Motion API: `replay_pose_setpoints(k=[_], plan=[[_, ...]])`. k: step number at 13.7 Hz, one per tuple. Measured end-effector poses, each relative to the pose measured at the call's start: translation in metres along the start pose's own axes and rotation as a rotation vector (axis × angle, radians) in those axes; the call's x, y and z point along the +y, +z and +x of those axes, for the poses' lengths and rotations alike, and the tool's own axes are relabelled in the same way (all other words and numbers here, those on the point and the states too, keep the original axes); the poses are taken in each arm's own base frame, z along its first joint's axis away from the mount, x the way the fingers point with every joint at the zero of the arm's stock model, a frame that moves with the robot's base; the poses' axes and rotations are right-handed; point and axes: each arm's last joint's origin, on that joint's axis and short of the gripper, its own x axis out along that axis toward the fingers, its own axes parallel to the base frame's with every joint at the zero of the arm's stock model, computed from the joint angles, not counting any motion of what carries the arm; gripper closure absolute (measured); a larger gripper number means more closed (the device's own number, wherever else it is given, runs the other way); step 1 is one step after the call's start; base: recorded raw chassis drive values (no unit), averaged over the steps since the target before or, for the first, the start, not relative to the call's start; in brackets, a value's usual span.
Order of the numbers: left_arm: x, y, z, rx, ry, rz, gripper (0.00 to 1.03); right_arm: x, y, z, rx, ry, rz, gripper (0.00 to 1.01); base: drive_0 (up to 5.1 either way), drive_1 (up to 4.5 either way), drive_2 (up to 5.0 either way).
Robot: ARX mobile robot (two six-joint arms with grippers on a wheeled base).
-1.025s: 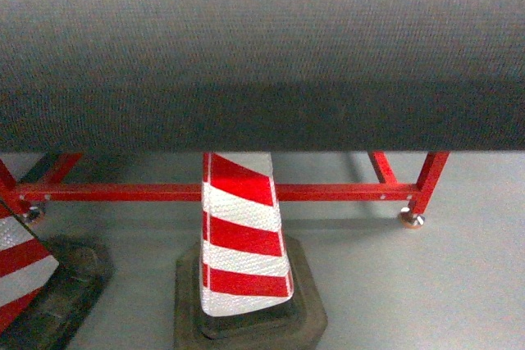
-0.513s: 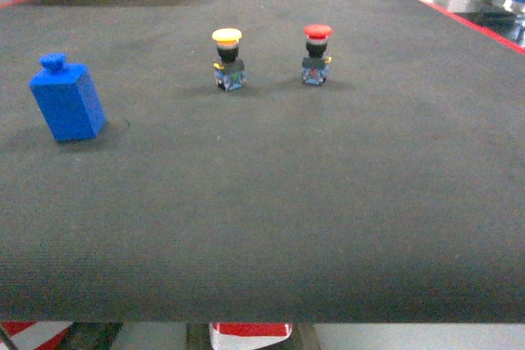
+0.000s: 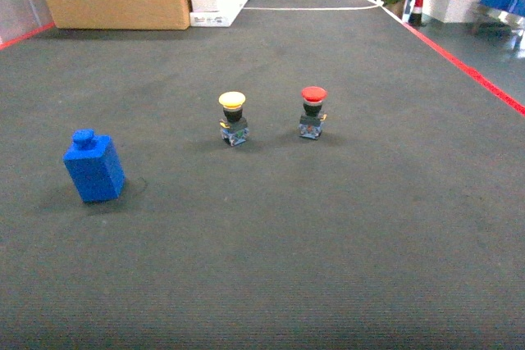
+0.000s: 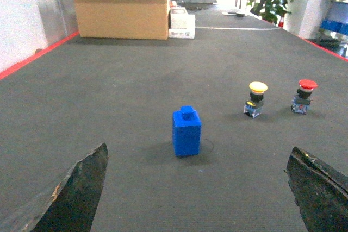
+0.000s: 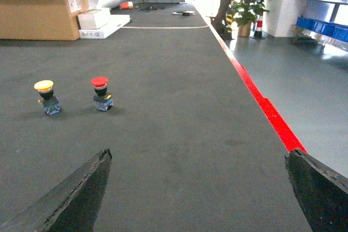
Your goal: Pick blue part to blue bin on bottom shelf
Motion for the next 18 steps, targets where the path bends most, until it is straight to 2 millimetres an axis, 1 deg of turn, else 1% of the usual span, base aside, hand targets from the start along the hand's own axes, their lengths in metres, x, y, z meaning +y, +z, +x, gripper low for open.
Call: replay_pose_setpoints(k=[9, 10, 11, 12, 13, 15, 16, 17, 18], plan=[[0.000, -0.001, 0.000, 0.009, -0.001, 0.000, 0.05, 0.000, -0.001, 0.000, 0.008, 0.000, 0.000, 0.03, 0.0, 0.00, 0.0], [0.000, -0.003, 0.000, 0.050, 0.024, -0.001, 0.05, 0.000, -0.001, 0.000, 0.008, 0.000, 0.000, 0.03, 0.0, 0.00, 0.0], [-0.004, -0.006, 0.006, 0.133, 0.104, 0.010, 0.05, 0.000, -0.001, 0.000, 0.008, -0.001, 0.000, 0.03, 0.0, 0.00, 0.0], [-0.009, -0.008, 0.016, 0.169, 0.113, 0.024, 0.05, 0.000, -0.001, 0.000, 0.007, 0.001, 0.000, 0.03, 0.0, 0.00, 0.0], [-0.015, -0.007, 0.030, 0.150, 0.102, 0.025, 0.05, 0.000, -0.001, 0.000, 0.008, 0.000, 0.000, 0.03, 0.0, 0.00, 0.0], [-0.032, 0.003, 0.074, 0.111, 0.046, 0.018, 0.05, 0.000, -0.001, 0.000, 0.008, 0.000, 0.000, 0.03, 0.0, 0.00, 0.0], [-0.038, 0.002, 0.099, 0.100, 0.024, 0.010, 0.05, 0.000, -0.001, 0.000, 0.008, 0.000, 0.000, 0.03, 0.0, 0.00, 0.0], [-0.043, -0.007, 0.123, 0.108, 0.018, 0.007, 0.05, 0.000, -0.001, 0.000, 0.008, 0.000, 0.000, 0.03, 0.0, 0.00, 0.0], [-0.048, -0.022, 0.146, 0.135, 0.016, -0.003, 0.05, 0.000, -0.001, 0.000, 0.008, 0.000, 0.000, 0.03, 0.0, 0.00, 0.0]])
